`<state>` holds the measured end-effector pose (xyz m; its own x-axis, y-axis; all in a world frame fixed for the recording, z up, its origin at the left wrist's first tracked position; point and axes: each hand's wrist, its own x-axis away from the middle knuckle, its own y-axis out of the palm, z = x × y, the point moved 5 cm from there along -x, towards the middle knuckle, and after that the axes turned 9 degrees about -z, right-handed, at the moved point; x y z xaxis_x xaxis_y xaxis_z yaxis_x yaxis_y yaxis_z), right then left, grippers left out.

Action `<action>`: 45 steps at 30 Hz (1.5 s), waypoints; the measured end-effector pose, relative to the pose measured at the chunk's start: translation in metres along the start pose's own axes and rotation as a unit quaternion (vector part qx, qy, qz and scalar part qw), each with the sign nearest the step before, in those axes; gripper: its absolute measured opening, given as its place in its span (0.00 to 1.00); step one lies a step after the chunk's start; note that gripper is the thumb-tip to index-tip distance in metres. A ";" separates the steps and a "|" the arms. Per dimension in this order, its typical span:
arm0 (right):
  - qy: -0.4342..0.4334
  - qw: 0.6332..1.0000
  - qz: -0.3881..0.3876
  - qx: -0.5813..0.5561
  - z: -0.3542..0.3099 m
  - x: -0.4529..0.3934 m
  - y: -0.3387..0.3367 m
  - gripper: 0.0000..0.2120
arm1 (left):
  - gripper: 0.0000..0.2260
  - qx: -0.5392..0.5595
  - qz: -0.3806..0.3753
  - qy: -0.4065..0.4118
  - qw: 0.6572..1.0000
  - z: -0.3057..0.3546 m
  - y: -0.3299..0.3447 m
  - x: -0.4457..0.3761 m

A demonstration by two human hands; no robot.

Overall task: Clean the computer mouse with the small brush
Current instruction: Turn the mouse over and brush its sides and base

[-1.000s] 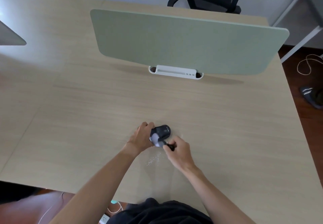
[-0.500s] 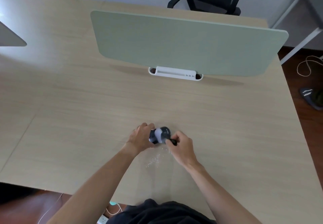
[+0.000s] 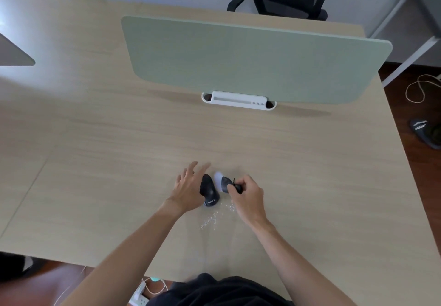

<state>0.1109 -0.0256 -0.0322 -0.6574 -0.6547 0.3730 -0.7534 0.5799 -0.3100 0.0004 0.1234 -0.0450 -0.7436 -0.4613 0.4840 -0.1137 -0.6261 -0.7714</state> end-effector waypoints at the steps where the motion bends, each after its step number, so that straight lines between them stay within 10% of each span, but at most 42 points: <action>1: -0.001 1.000 -0.011 0.014 0.002 0.000 0.004 0.09 | 0.36 0.046 0.011 -0.046 0.998 0.001 0.003 0.004; 7: -0.009 0.990 -0.081 0.118 0.016 0.005 0.016 0.12 | 0.25 0.209 0.034 -0.113 0.971 0.013 0.028 0.014; 16: 0.002 0.997 -0.010 0.082 0.004 -0.012 0.006 0.08 | 0.22 0.181 0.010 -0.116 0.977 0.017 0.024 0.006; 39: -0.047 0.977 -0.130 0.163 -0.005 -0.030 0.004 0.12 | 0.26 0.184 0.018 -0.123 0.975 0.023 0.020 0.003; 45: -0.053 0.994 -0.012 0.091 -0.013 -0.031 -0.006 0.08 | 0.20 0.150 0.021 -0.120 0.981 0.027 0.011 -0.008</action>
<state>0.1360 -0.0021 -0.0304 -0.6297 -0.7203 0.2909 -0.7523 0.4722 -0.4593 0.0227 0.1027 -0.0463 -0.5634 -0.6026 0.5652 0.1394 -0.7436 -0.6540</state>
